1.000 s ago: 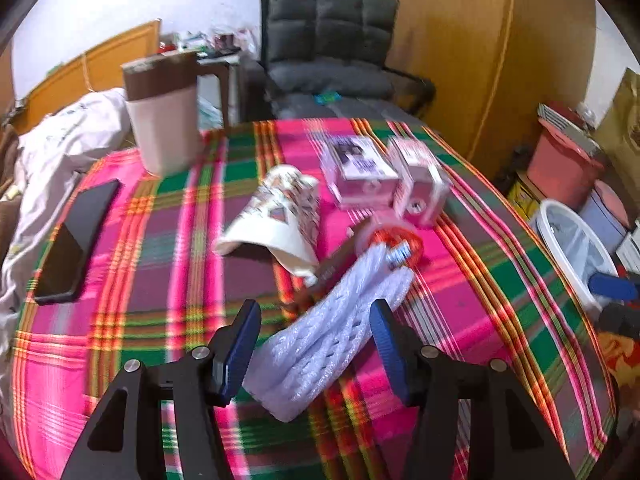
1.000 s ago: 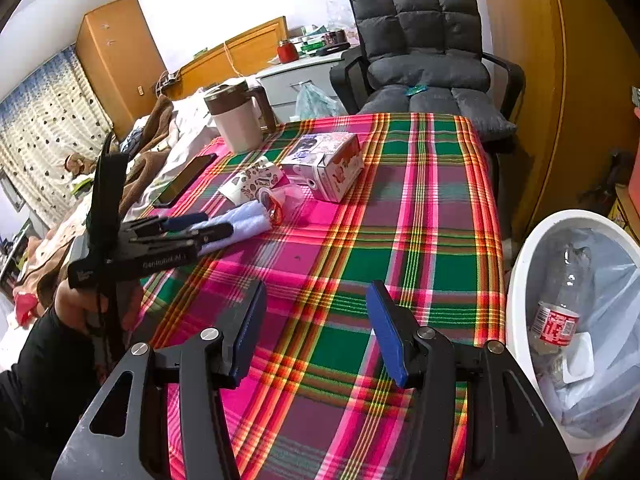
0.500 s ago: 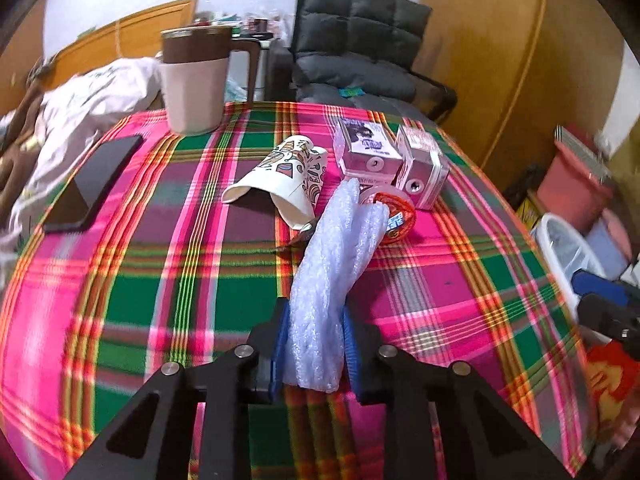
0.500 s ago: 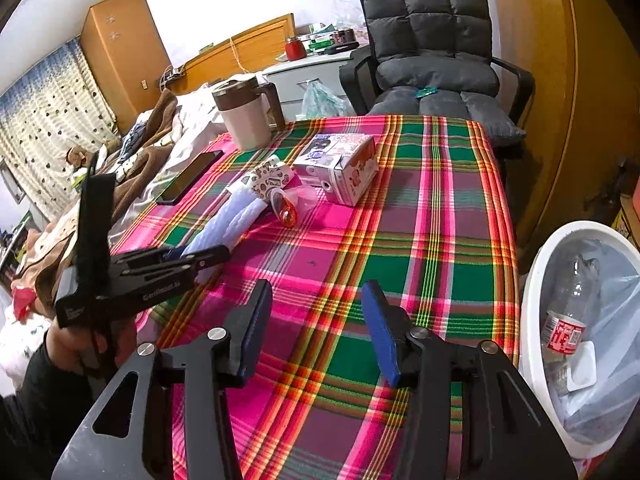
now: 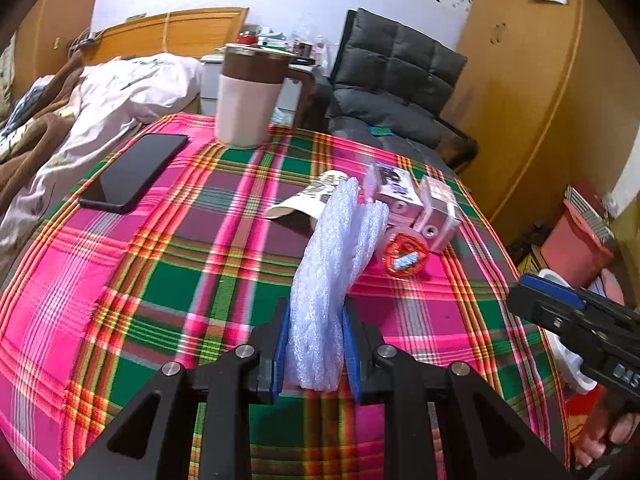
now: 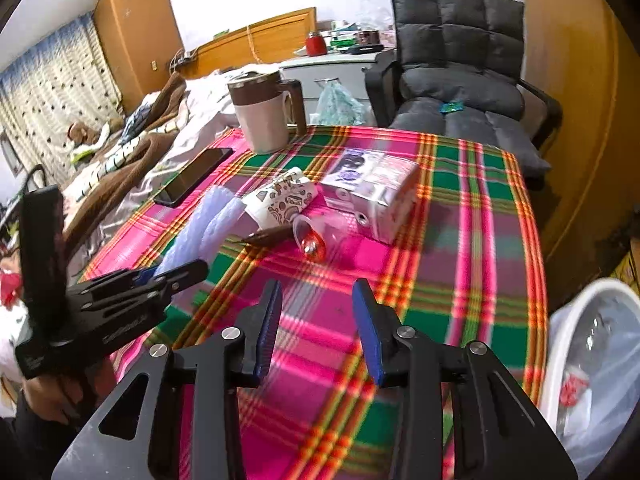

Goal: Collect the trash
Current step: 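Grasp the white mesh foam sleeve with the left tool while the right tool grasps the clear plastic cup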

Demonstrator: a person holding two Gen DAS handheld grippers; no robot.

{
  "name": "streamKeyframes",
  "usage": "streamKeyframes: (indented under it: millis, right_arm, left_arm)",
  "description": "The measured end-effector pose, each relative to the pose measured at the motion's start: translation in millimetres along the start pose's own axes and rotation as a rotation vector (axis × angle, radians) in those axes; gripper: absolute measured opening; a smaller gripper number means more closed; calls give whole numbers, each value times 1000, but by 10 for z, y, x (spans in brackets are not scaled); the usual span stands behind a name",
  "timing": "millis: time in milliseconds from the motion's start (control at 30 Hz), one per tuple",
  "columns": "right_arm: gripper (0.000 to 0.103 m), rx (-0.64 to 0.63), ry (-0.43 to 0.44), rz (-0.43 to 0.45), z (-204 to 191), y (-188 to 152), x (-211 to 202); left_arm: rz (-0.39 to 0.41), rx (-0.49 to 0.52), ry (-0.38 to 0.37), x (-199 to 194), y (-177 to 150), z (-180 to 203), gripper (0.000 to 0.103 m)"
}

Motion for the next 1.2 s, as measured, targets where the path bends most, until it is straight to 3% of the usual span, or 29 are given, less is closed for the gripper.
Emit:
streamKeyframes:
  millis: [267,467,533,900,1200]
  right_arm:
    - [33,-43,-28,-45,-115,107,400]
    - [23,-50,-54,-76,-118,120,603]
    - [15,-50,-58,-79,-104,123,624]
    - [13,-22,-43,-50,-17,99,426]
    - [13,39,-28,-15,210,-66,8]
  left_arm:
    - [21,-48,-16,-98,9,-172,25]
    - [9,-54,-26,-58,-16,-217,25]
    - [0,-54,-32,-28,-26,-213,25]
    - [-13,-40,-26,21,-44,-143,25]
    - [-4,10,-14,-104,-63,184,25]
Point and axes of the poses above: each gripper's, at about its wrist camera, not at the fingertips, and x roughly the way its jaws point, z to its right, y to its top, the point moved 5 cm from there along x, roughly the way its jaws point, and after that the axes turned 15 degrees about -y, right-handed, at the moved point
